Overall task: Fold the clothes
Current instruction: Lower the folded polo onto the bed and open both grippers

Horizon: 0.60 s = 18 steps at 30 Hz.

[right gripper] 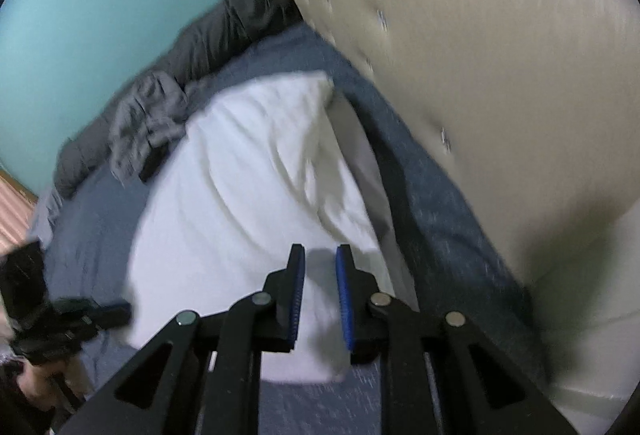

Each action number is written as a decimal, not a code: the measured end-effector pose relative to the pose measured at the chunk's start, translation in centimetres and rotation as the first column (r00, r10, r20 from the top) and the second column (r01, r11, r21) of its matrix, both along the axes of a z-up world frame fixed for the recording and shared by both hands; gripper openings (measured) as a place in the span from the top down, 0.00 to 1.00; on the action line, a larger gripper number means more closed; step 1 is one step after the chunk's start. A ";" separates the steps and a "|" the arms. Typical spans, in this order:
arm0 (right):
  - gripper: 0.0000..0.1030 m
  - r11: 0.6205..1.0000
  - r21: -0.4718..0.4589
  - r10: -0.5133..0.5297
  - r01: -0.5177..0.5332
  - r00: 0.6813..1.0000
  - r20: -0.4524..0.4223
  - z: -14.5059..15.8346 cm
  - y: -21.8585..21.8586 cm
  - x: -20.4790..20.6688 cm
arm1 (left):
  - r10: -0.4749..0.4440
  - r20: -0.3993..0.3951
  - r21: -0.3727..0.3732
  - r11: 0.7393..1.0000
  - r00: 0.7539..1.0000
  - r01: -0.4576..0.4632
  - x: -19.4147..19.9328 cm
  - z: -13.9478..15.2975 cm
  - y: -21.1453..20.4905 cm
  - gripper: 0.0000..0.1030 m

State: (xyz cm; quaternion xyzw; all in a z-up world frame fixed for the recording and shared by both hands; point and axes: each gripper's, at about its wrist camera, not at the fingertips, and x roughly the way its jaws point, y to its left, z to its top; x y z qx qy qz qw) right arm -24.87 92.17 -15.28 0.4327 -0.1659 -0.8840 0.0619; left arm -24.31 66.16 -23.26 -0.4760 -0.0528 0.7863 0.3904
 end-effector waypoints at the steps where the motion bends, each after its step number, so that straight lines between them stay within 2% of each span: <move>1: 0.85 1.000 -0.001 -0.003 0.003 1.000 -0.026 0.9 0.0 -0.3 | 0.006 -0.003 0.008 1.000 1.000 -0.006 -0.2 0.3 -0.2 0.94; 5: 0.84 1.000 0.011 0.009 -0.008 0.998 -0.065 3.7 -0.6 -2.6 | 0.034 -0.030 0.020 0.999 0.999 -0.033 -1.7 1.2 -1.1 0.94; 7: 0.78 0.999 0.034 0.017 -0.015 0.999 -0.040 4.1 -1.2 -4.5 | 0.051 -0.034 0.020 0.999 0.998 -0.050 -2.8 1.1 -1.5 0.94; 8: 0.73 0.999 0.042 0.021 -0.020 0.999 -0.027 4.0 -1.5 -5.3 | 0.059 -0.037 0.017 0.998 0.998 -0.058 -3.2 1.0 -1.7 0.94; 18: 0.72 0.985 0.133 0.093 -0.107 0.990 0.108 2.7 -4.6 -14.0 | 0.069 -0.020 0.025 0.997 0.997 -0.069 -6.1 -1.6 -2.5 0.94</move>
